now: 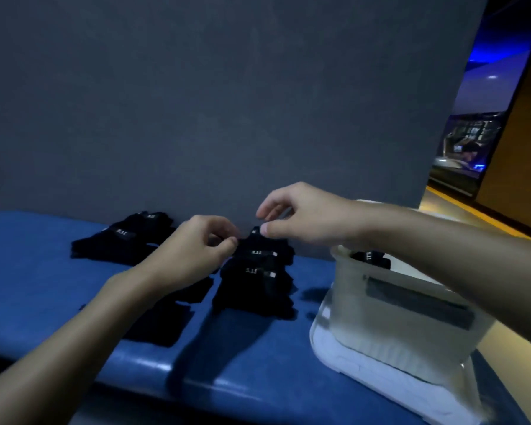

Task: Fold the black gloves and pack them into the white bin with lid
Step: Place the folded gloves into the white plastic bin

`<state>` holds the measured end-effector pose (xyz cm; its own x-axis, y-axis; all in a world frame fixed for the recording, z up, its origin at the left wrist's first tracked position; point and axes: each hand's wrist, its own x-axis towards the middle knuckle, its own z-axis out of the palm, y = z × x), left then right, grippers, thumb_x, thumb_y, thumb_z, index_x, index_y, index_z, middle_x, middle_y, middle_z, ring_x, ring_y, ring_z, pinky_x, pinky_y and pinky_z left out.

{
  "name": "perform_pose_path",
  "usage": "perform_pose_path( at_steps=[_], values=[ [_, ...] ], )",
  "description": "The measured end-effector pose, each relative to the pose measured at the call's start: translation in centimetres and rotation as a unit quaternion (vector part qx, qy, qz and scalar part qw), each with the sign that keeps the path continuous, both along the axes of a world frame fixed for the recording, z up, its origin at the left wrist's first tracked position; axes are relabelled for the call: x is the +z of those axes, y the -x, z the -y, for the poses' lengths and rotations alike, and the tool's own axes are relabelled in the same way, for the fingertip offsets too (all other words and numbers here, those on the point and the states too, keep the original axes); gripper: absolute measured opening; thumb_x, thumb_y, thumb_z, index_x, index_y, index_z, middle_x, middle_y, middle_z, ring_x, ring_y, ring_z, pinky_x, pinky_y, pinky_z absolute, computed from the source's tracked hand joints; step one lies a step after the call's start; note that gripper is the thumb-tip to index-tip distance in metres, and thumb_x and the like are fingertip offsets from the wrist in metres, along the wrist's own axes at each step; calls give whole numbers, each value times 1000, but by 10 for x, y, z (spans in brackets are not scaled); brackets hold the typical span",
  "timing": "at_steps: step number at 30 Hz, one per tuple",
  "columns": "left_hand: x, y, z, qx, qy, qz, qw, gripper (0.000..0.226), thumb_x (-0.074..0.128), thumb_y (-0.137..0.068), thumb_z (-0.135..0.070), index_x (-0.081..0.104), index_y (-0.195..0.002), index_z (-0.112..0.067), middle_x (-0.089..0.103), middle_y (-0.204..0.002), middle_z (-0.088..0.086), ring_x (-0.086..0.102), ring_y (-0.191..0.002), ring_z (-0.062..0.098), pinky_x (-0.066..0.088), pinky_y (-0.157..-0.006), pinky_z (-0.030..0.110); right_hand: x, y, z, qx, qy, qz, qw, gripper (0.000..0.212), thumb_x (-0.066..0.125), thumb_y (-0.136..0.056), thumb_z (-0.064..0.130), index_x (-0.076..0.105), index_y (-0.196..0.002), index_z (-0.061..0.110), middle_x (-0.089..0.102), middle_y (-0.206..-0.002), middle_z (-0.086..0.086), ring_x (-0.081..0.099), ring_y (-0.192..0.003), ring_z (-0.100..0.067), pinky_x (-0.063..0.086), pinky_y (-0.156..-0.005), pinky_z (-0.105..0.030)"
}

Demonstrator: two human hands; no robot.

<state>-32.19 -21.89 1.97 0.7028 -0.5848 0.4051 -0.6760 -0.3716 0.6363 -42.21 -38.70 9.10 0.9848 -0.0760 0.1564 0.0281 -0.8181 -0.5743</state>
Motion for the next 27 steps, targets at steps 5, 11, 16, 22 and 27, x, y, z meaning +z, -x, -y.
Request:
perform_pose_path(
  at_steps=[5, 11, 16, 22, 27],
  values=[
    [-26, -6, -14, 53, -59, 34, 996, 7, 65, -89, -21, 70, -94, -21, 71, -81, -9, 66, -78, 4, 53, -73, 25, -43, -23, -24, -51, 6, -28, 998, 31, 65, -87, 31, 58, -116, 22, 60, -106, 3, 61, -92, -17, 53, -81, -32],
    [-44, -6, -10, 43, -113, 14, 993, 20, 65, -89, -30, 63, -107, -21, 68, -93, -4, 65, -79, 11, 54, -76, 30, -110, -43, -14, -189, -16, -72, 979, 47, 63, -85, 42, 45, -123, 21, 52, -129, -10, 53, -116, -31, 46, -98, -42],
    [-54, -4, -2, 20, -170, -21, 985, 31, 62, -91, -32, 57, -120, -23, 67, -105, 0, 63, -89, 15, 48, -78, 25, -135, -37, -13, -188, -72, -69, 977, 35, 60, -92, 40, 41, -114, 21, 57, -117, -2, 57, -104, -22, 46, -84, -32],
    [-56, -1, 6, 62, -162, -52, 984, 39, 61, -94, -35, 52, -127, -17, 58, -99, -4, 61, -98, 19, 42, -77, 24, -141, -30, -8, -201, -90, -57, 974, 31, 64, -90, 41, 47, -106, 20, 56, -107, 1, 54, -92, -18, 40, -69, -27],
    [-64, -3, 11, 78, -164, -88, 979, 40, 61, -94, -39, 53, -126, -16, 55, -89, -8, 55, -87, 14, 39, -74, 22, -145, -24, -5, -186, -179, -57, 964, 38, 71, -86, 29, 41, -107, 20, 55, -97, 5, 58, -93, -18, 43, -60, -24]
  ],
)
